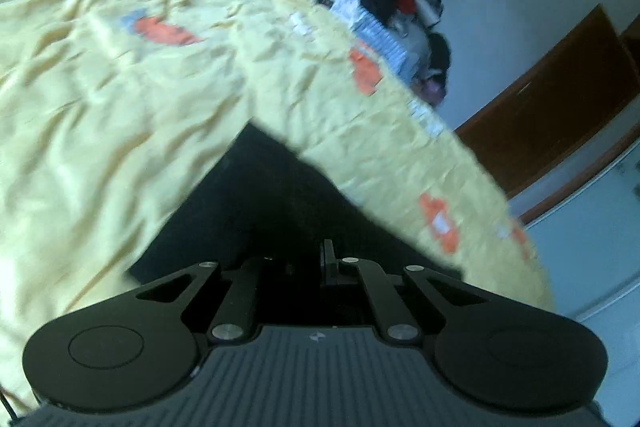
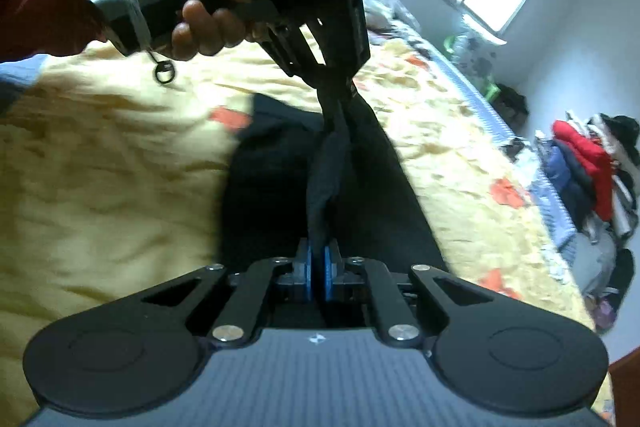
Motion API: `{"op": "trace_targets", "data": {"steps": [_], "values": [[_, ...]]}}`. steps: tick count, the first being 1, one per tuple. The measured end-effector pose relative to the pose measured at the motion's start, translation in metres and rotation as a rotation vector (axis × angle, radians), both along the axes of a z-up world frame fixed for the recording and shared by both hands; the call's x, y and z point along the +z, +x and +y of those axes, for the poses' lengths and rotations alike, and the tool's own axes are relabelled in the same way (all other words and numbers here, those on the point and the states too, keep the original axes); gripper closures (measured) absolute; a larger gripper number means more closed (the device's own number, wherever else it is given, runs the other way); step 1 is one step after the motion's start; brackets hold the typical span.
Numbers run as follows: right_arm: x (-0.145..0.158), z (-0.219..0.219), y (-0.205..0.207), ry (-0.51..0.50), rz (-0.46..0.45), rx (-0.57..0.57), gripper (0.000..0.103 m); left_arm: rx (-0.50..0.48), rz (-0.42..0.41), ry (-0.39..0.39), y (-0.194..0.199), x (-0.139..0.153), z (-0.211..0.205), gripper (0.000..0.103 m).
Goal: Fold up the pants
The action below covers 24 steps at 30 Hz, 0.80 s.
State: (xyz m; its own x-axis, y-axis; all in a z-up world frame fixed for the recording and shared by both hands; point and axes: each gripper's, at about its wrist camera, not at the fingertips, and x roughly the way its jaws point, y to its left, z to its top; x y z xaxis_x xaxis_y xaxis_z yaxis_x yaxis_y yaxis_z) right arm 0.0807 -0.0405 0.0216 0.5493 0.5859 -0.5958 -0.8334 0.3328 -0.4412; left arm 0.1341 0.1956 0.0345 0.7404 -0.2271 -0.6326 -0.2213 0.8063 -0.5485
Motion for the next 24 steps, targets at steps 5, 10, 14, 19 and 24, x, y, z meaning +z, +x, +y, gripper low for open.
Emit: {"op": "trace_targets", "data": {"steps": [5,10,14,19,24], "values": [[-0.022,0.017,-0.014,-0.051,0.027,-0.005,0.097,0.007,0.043,0.073,-0.009,-0.018,0.001,0.089],[-0.023,0.015,-0.023,-0.031,0.014,-0.078,0.092,-0.013,0.030,0.200,-0.016,-0.014,-0.011,0.062],[0.001,-0.037,-0.037,0.078,0.053,-0.195,0.090,0.082,0.022,0.356,-0.034,0.001,-0.016,0.036],[-0.010,-0.127,-0.028,0.105,0.161,-0.534,0.089,0.204,-0.064,0.565,-0.054,0.024,-0.030,0.024],[-0.010,-0.208,-0.035,0.190,0.314,-0.651,0.088,-0.168,-0.146,0.514,-0.043,0.039,-0.097,0.023]]}}
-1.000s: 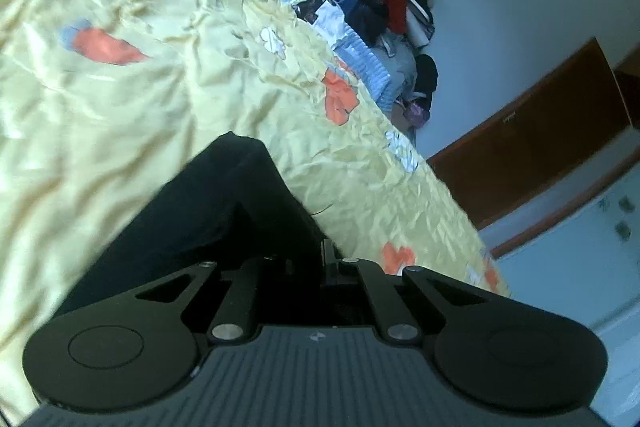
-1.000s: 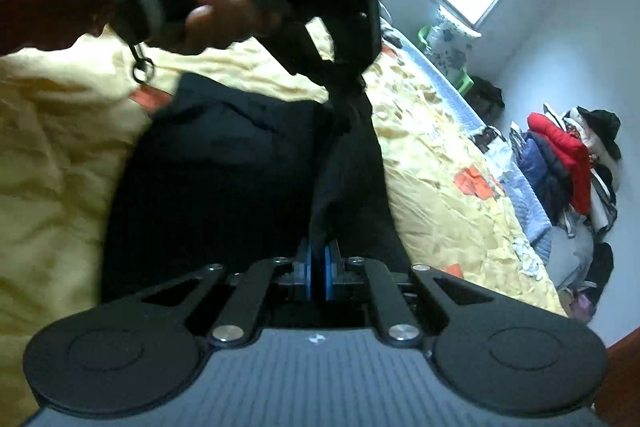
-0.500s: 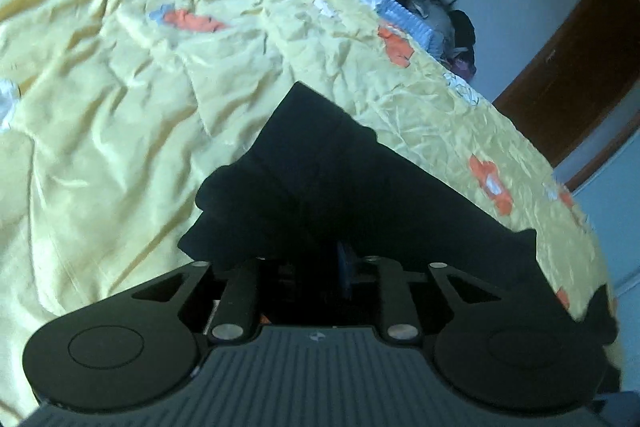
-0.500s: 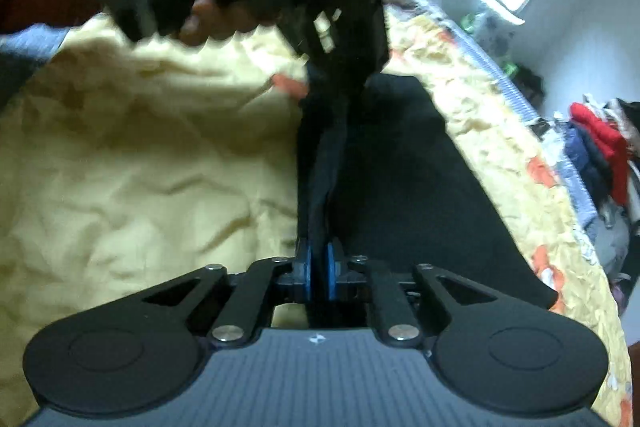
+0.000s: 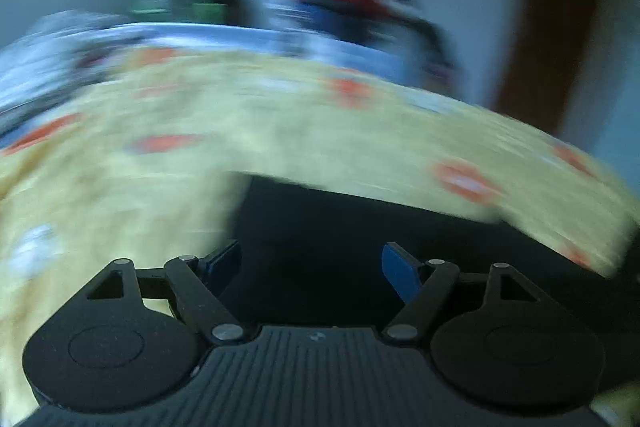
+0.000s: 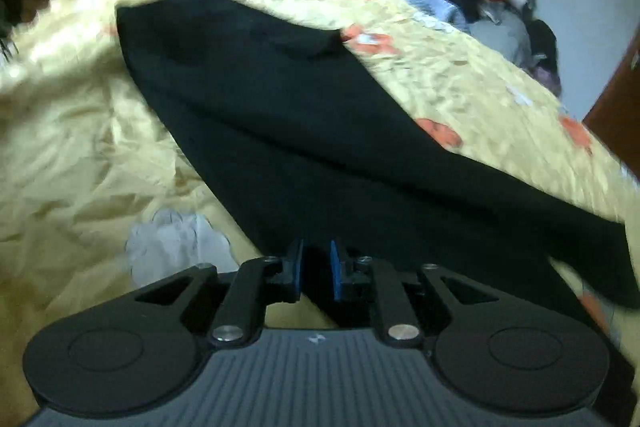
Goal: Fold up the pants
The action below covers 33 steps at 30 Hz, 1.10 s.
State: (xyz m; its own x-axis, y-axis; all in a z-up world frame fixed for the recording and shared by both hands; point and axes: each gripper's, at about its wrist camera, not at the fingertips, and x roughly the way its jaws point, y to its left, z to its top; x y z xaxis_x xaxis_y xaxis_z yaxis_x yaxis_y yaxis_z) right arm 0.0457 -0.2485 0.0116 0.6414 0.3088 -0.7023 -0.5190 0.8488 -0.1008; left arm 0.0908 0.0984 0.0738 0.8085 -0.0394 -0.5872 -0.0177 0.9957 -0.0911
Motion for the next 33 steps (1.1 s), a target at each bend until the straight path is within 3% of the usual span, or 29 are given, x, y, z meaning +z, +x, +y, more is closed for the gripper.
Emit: {"op": "trace_targets", "data": {"steps": [4,7,9,10,17,22,23,26,29,31,32,33], "values": [[0.030,-0.066,0.029,0.030,-0.122,-0.248,0.088,-0.391,0.028,0.011,0.007,-0.009,-0.083,0.021],[0.041,-0.117,0.068,0.071,-0.156,-0.423,0.074,-0.569,0.042,0.055,0.007,-0.024,-0.137,0.021],[0.044,-0.144,0.096,0.115,-0.158,-0.494,0.045,-0.634,0.043,0.102,0.005,-0.037,-0.165,0.021],[0.045,-0.154,0.109,0.120,-0.165,-0.522,0.038,-0.652,0.048,0.118,0.006,-0.042,-0.175,0.021],[0.021,-0.218,0.193,0.137,-0.092,-0.734,0.036,-0.749,0.089,0.159,0.014,-0.071,-0.215,0.023],[-0.007,-0.242,0.237,0.154,-0.018,-0.802,0.036,-0.773,0.089,0.156,0.023,-0.079,-0.225,0.024],[-0.012,-0.244,0.241,0.159,0.008,-0.803,0.037,-0.775,0.088,0.148,0.024,-0.079,-0.225,0.025],[-0.014,-0.243,0.240,0.142,0.016,-0.777,0.088,-0.775,0.087,0.116,0.029,-0.078,-0.225,0.030],[-0.002,-0.239,0.221,0.128,-0.033,-0.731,0.093,-0.757,0.098,0.082,0.036,-0.078,-0.226,0.050],[0.011,-0.238,0.205,0.115,-0.094,-0.715,0.093,-0.744,0.104,0.074,0.039,-0.075,-0.226,0.081],[0.020,-0.238,0.190,0.131,-0.130,-0.713,0.093,-0.743,0.114,0.064,0.040,-0.074,-0.226,0.085],[0.028,-0.239,0.179,0.148,-0.164,-0.713,0.093,-0.747,0.123,0.044,0.041,-0.073,-0.225,0.096]]}}
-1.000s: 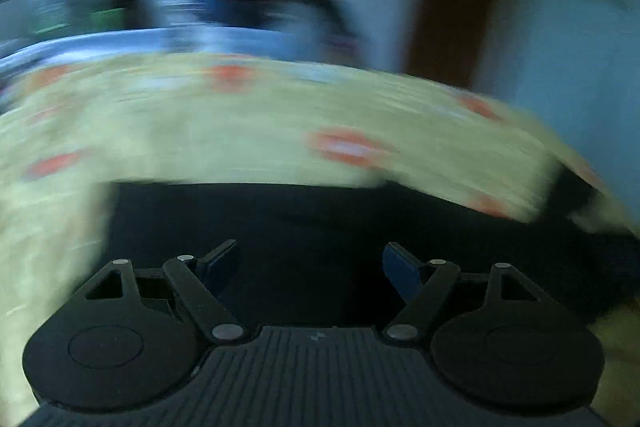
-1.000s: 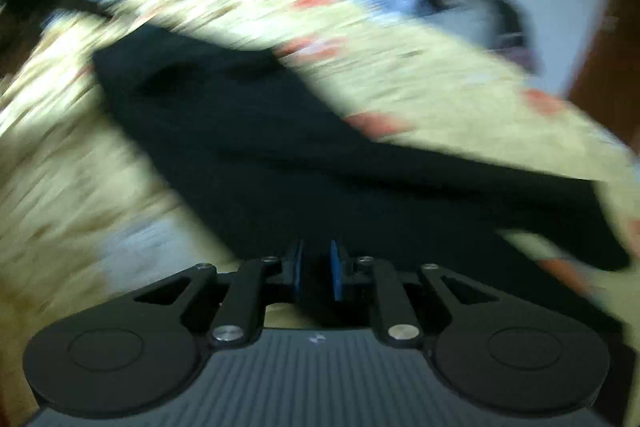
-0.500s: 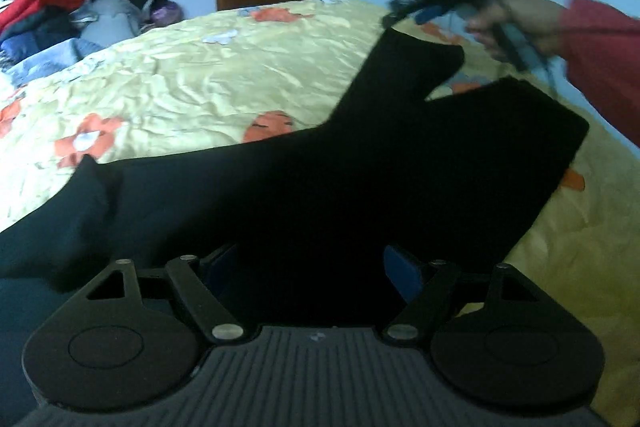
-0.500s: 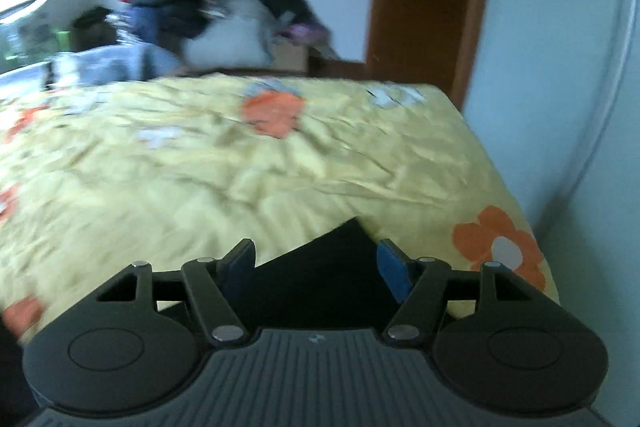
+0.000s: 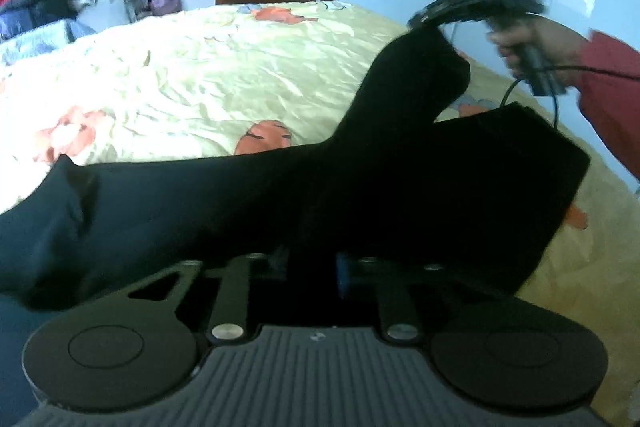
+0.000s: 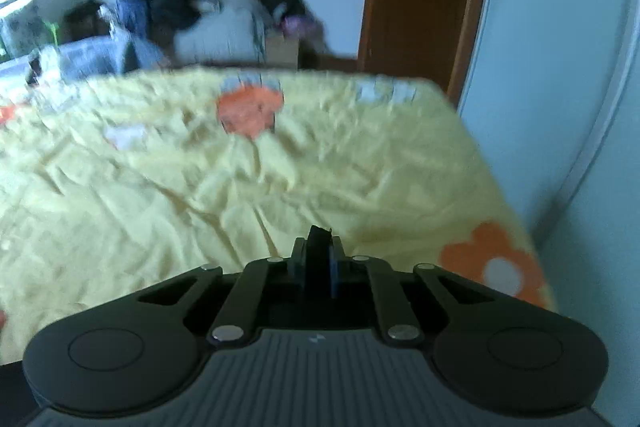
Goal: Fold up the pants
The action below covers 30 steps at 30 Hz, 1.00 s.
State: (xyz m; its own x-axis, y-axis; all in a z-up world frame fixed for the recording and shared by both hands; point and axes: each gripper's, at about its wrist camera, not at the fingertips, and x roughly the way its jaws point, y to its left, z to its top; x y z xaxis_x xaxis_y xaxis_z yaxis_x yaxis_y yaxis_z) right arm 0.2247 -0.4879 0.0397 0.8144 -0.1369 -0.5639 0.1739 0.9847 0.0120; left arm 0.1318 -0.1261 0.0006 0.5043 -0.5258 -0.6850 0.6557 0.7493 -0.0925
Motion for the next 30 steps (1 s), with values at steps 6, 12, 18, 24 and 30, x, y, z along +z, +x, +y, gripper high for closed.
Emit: {"op": "trace_targets", "data": {"steps": [6,12,18,24,30], "values": [[0.040,-0.021,-0.066,0.104,-0.192,-0.036,0.093,0.031,-0.033,-0.027,-0.008,0.003,-0.002,0.101],[0.069,-0.038,-0.107,0.242,-0.408,-0.067,0.093,0.175,-0.193,-0.115,-0.003,0.039,0.008,0.101],[0.041,-0.055,-0.186,0.265,-0.354,-0.192,0.093,0.023,-0.157,-0.071,-0.030,0.028,-0.001,0.100],[-0.030,-0.064,-0.256,0.379,-0.178,-0.327,0.093,-0.048,-0.071,-0.004,-0.049,-0.006,-0.006,0.100],[-0.050,-0.055,-0.276,0.380,-0.098,-0.351,0.093,-0.074,-0.075,0.010,-0.054,-0.001,0.000,0.100]]}}
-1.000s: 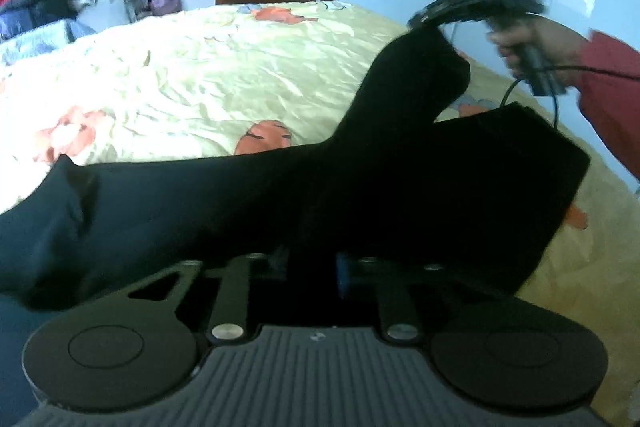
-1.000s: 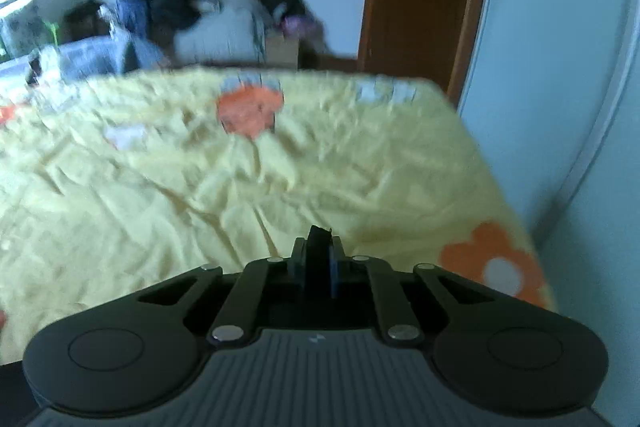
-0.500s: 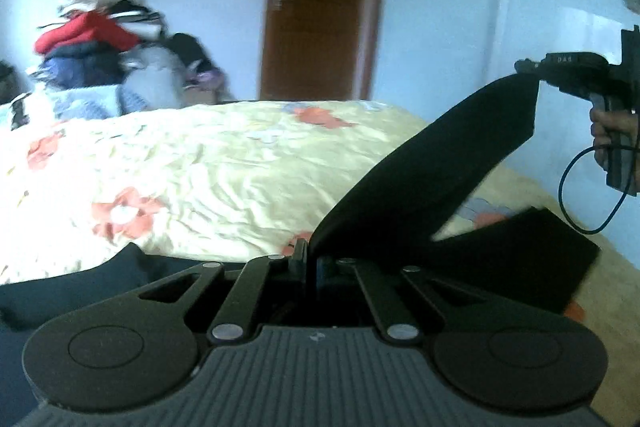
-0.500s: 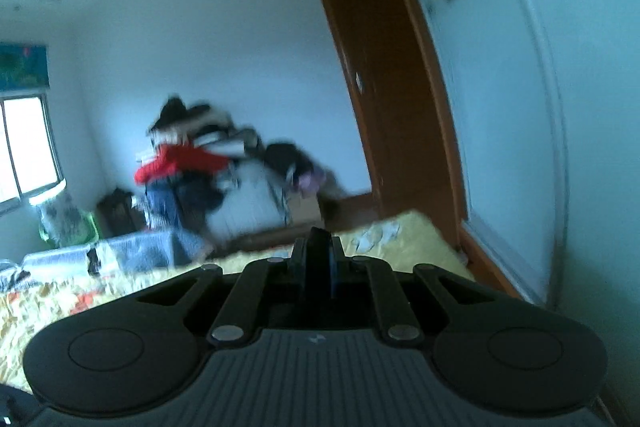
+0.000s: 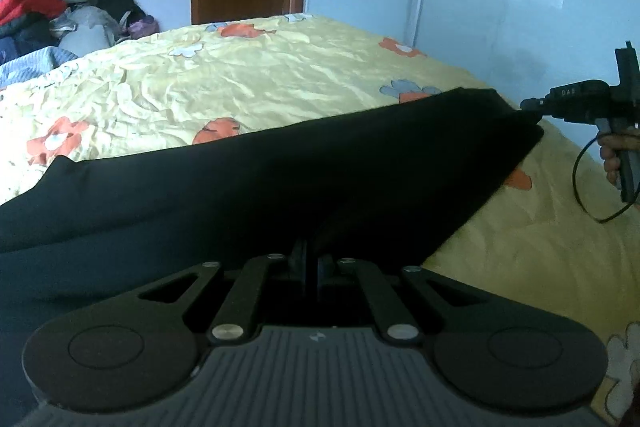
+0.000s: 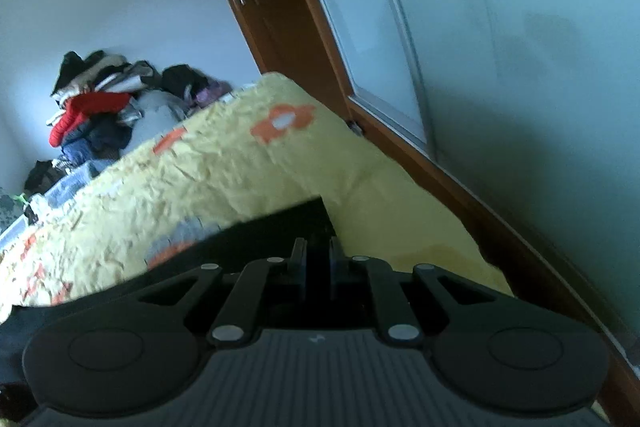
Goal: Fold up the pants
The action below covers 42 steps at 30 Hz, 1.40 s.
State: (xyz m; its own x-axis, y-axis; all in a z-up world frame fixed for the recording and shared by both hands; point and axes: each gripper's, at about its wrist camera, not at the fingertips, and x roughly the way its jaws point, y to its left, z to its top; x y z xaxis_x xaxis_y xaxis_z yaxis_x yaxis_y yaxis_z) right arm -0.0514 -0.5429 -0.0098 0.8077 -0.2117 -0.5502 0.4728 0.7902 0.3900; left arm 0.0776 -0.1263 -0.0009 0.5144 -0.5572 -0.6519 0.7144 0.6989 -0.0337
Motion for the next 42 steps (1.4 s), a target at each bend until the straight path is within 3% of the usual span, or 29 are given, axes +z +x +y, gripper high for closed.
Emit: {"op": "trace_targets", "data": {"steps": [2,4,5,6,8,9,11,14,18,20,23,27,29,32,35,36,38,42], "values": [[-0.002,0.007,0.000,-0.043,0.053,0.007,0.088,-0.008,0.003,0.016,-0.008,-0.002,0.000,0.098],[0.002,0.013,-0.003,-0.100,0.095,-0.024,0.067,-0.021,0.003,0.033,-0.013,-0.004,0.001,0.086],[0.004,0.015,-0.008,-0.138,0.104,-0.055,0.047,-0.025,0.007,0.037,-0.015,-0.002,0.003,0.085],[0.008,0.017,-0.015,-0.175,0.102,-0.102,0.029,-0.029,0.011,0.038,-0.016,0.000,0.004,0.077],[0.019,0.023,-0.029,-0.235,0.059,-0.171,0.028,-0.055,0.033,0.017,-0.020,0.008,0.009,0.061],[0.026,0.027,-0.035,-0.265,0.023,-0.149,0.028,-0.069,0.044,-0.015,-0.020,0.014,0.012,0.051],[0.037,0.040,-0.024,-0.296,0.003,-0.027,0.028,-0.074,0.045,-0.065,-0.018,0.024,0.015,0.046],[0.037,0.051,0.023,-0.303,0.105,0.208,0.028,-0.047,0.029,-0.111,-0.008,0.036,0.016,0.041],[0.009,0.056,0.088,-0.296,0.326,0.457,0.027,0.076,-0.005,0.012,0.024,0.035,0.009,0.033],[0.007,0.055,0.106,-0.334,0.322,0.446,0.019,0.115,0.055,0.070,0.048,0.025,0.003,0.033],[0.003,0.045,0.134,-0.331,0.298,0.400,0.018,0.165,0.115,0.128,0.082,0.009,-0.008,0.033],[0.005,0.037,0.140,-0.345,0.273,0.303,0.015,0.206,0.090,0.163,0.107,0.001,-0.019,0.025],[0.016,0.040,0.127,-0.401,0.255,0.250,0.015,0.235,0.064,0.160,0.104,0.008,-0.018,0.030],[0.026,0.049,0.102,-0.357,0.236,0.398,0.015,0.171,0.032,0.149,0.087,0.014,-0.014,0.025],[0.012,0.065,0.096,-0.395,0.332,0.518,0.015,0.115,0.027,0.194,0.077,0.000,-0.024,0.023],[0.003,0.068,0.100,-0.420,0.365,0.519,0.010,0.124,0.013,0.200,0.075,-0.004,-0.027,0.016],[-0.004,0.059,0.107,-0.401,0.321,0.453,0.000,0.168,-0.030,0.199,0.079,-0.008,-0.032,0.006],[-0.004,0.034,0.114,-0.376,0.276,0.203,0.000,0.245,-0.060,0.192,0.076,-0.002,-0.023,0.009]]}}
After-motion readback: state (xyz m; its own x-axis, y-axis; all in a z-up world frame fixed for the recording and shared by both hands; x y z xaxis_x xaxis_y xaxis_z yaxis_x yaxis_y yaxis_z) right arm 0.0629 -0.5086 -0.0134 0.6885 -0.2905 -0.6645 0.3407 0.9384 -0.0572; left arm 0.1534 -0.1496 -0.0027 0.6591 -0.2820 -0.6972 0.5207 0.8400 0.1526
